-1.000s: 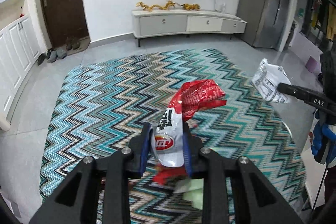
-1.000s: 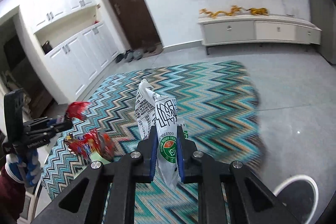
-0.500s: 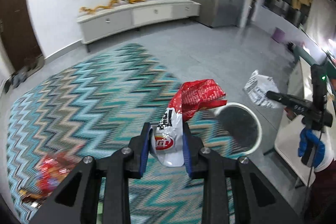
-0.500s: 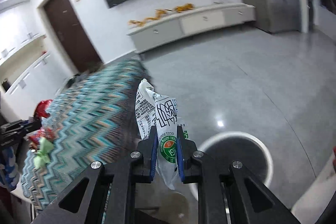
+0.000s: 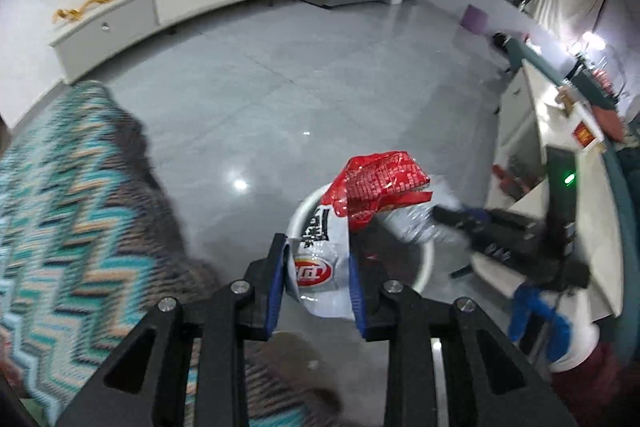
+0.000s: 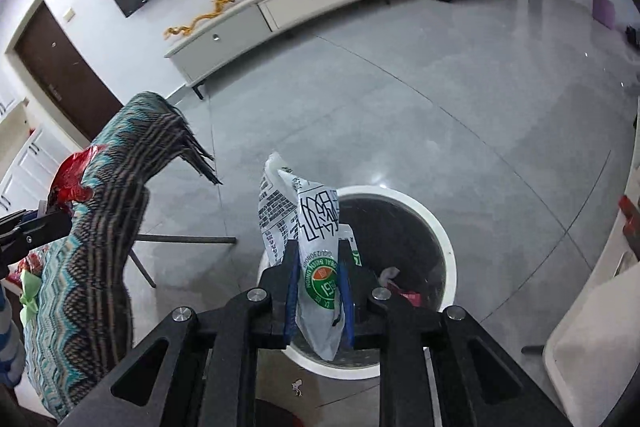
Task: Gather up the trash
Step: 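Carry both bags over the black bin and open both tools to drop them, then move both open tools back toward the remaining trash on the rug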
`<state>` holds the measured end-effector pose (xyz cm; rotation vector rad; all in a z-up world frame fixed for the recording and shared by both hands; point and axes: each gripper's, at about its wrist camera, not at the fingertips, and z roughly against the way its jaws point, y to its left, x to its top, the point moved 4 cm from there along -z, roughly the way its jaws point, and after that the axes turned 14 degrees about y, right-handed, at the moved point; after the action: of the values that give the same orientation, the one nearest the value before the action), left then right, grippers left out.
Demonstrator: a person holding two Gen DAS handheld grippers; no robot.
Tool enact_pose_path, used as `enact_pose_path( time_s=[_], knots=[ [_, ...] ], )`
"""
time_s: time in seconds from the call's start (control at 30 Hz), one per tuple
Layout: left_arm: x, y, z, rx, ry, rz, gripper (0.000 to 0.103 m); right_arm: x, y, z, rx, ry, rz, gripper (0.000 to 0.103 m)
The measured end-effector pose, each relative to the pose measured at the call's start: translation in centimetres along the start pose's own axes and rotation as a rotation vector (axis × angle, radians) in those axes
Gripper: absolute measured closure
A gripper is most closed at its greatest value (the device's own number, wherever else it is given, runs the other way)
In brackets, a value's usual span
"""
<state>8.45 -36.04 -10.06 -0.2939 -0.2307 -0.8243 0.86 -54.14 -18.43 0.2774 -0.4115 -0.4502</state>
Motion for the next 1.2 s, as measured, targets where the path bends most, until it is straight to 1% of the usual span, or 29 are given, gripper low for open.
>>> enact_pose_path(
  time_s=[0.03, 0.07, 0.1, 0.13, 0.17, 0.23, 0.3, 0.47, 0.57, 0.7, 0.9, 1.1, 1.2],
  knots=[
    [0.5, -0.4, -0.6, -0.022, 0.008, 0.002, 0.073, 0.1, -0.6, -0.3, -0.008, 0.006, -0.013, 0.076],
    [0.9, -0.9, -1.1, -0.039, 0.016, 0.002, 0.068, 0.1, -1.1, -0.5, -0.011, 0.008, -0.019, 0.072],
    [1.2, -1.2, -1.4, -0.049, 0.020, 0.003, 0.063, 0.1, -1.6, -0.6, -0.012, 0.011, -0.030, 0.065],
    [1.5, -1.5, -1.7, -0.061, 0.021, 0.006, 0.050, 0.1, -1.9, -0.8, -0.012, 0.011, -0.036, 0.062],
    [1.7, -2.0, -2.0, -0.078, 0.017, 0.011, 0.042, 0.1, -2.0, -0.8, -0.013, 0.011, -0.040, 0.062],
    [2.0, -2.4, -2.2, -0.117, 0.017, 0.019, 0.042, 0.0, -2.3, -0.8, -0.014, 0.011, -0.049, 0.061],
    [2.2, -2.7, -2.3, -0.136, 0.022, 0.024, 0.042, -0.1, -2.4, -0.5, -0.014, 0.007, -0.055, 0.061],
    [1.1, -2.0, -1.2, -0.118, 0.003, 0.026, 0.042, -0.1, -2.1, 0.5, -0.002, -0.010, -0.064, 0.060],
    [-0.1, -0.8, 0.1, -0.082, -0.021, 0.042, 0.042, -0.1, -0.9, 1.3, 0.012, -0.025, -0.045, 0.060],
    [-2.0, 0.6, 2.4, -0.026, -0.060, 0.056, 0.042, -0.2, 1.9, 2.8, 0.039, -0.053, 0.009, 0.060],
    [-5.5, 3.0, 5.5, 0.021, -0.108, 0.087, 0.042, -0.3, 6.7, 5.0, 0.072, -0.095, 0.091, 0.060],
    [-9.4, 6.1, 8.6, 0.077, -0.160, 0.133, 0.042, -0.3, 12.0, 6.2, 0.095, -0.108, 0.184, 0.060],
    [-11.3, 8.0, 10.1, 0.099, -0.186, 0.172, 0.042, -0.5, 15.2, 6.4, 0.105, -0.107, 0.242, 0.060]
  ],
)
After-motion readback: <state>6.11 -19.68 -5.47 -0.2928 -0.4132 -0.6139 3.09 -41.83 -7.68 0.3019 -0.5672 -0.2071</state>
